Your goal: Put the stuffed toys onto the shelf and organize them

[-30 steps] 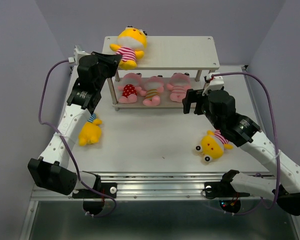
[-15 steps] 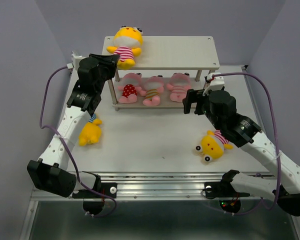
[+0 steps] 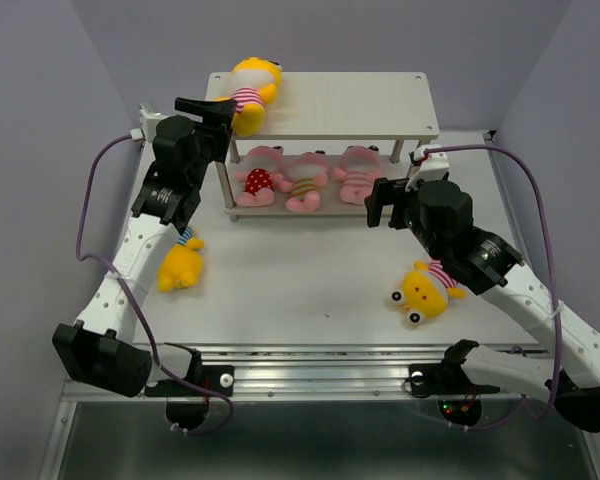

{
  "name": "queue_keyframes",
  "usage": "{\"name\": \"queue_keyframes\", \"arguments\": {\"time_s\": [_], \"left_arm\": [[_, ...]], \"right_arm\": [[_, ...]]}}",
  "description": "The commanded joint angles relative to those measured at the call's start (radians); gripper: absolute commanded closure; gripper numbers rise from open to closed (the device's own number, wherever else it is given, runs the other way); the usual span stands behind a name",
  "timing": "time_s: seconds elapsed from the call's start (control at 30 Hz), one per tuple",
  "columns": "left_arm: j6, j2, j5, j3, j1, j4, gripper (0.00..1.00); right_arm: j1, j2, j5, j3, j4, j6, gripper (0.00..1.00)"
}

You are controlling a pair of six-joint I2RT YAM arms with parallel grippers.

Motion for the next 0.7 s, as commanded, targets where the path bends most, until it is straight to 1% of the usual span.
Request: {"name": "queue_keyframes", "arguments": {"time_s": [0.0,0.13,0.2,0.47,0.53,0.6,0.67], "left_arm": [[0.023,-0.062,0.0,-0.02,0.0,0.052,0.21],[0.05,-0.082,0.02,-0.027,-0.005,0.064,0.11],[0.07,-0.087,0.02,-0.017,-0.006,0.064,0.02],[0.168,-0.145,0.041,-0.012,-0.011,0.087,0.01],[0.217,-0.167,0.058,-0.02,-0.014,0.083,0.01],[0.243,-0.213,0.064,-0.05,-0.016,0.074,0.01],[0.25,-0.288,0.053,-0.116,-0.016,0.073,0.01]], "right_arm": [[0.001,-0.017,-0.001,-0.009,0.052,-0.011,0.0],[0.001,-0.018,-0.001,-0.009,0.052,-0.011,0.0],[0.001,-0.017,-0.004,-0.009,0.052,-0.012,0.0],[0.001,-0.017,-0.008,-0.015,0.052,0.003,0.0],[0.001,-0.017,-0.019,-0.02,0.048,0.009,0.0],[0.001,-0.023,-0.036,-0.032,0.042,0.02,0.0],[0.001,-0.029,-0.056,-0.044,0.041,0.028,0.0]]}}
